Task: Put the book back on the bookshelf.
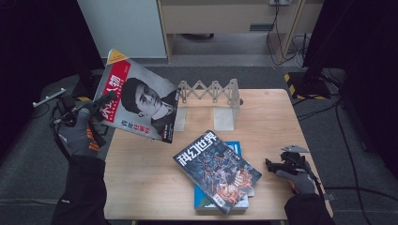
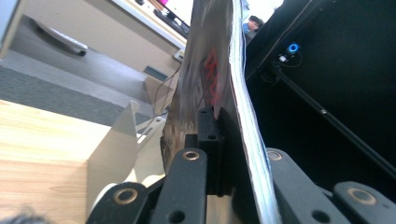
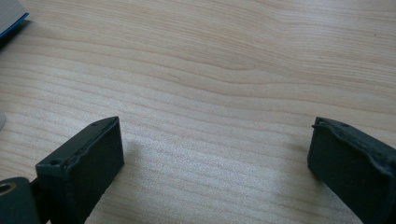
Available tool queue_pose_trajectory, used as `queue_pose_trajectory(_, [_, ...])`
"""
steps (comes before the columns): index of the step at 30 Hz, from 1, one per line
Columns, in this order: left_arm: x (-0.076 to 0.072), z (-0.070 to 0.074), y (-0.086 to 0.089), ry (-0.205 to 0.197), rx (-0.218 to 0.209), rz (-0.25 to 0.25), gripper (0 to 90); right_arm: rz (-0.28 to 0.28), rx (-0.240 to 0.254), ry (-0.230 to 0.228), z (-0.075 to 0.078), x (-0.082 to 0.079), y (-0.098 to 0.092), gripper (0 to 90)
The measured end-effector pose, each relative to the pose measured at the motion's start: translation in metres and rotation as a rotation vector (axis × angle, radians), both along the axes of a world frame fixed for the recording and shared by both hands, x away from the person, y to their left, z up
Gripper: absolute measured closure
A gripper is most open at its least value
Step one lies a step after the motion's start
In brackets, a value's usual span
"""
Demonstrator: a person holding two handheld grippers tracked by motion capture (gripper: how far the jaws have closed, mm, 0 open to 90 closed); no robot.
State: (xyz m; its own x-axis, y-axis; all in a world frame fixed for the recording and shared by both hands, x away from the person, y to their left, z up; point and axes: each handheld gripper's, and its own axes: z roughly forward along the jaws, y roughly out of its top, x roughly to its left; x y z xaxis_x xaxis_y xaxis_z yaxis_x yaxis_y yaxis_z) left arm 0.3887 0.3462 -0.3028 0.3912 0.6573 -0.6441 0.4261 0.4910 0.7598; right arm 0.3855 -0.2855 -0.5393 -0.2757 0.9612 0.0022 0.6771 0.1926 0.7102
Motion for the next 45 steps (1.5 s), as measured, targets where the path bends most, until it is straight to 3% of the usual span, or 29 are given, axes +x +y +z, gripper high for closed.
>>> queue_pose_trajectory(11, [0.016, -0.001, -0.010, 0.020, 0.061, 0.051, 85.2, -0.003, -0.001, -0.004, 0.000, 0.000, 0.000, 3.8])
queue_pose_trajectory(25, [0.036, -0.011, -0.035, 0.065, 0.156, 0.061, 85.2, -0.003, 0.000, -0.003, 0.000, 0.000, 0.001, 3.8])
queue_pose_trajectory(31, [0.041, -0.015, -0.042, 0.078, 0.178, 0.065, 85.2, -0.003, 0.000, -0.002, 0.000, 0.000, 0.001, 3.8])
queue_pose_trajectory(37, [0.052, -0.020, -0.056, 0.100, 0.239, 0.077, 85.3, -0.003, 0.001, -0.002, 0.000, 0.000, 0.001, 3.8])
queue_pose_trajectory(45, [0.060, -0.024, -0.067, 0.111, 0.268, 0.083, 85.3, 0.001, -0.001, 0.000, 0.000, 0.000, 0.001, 3.8])
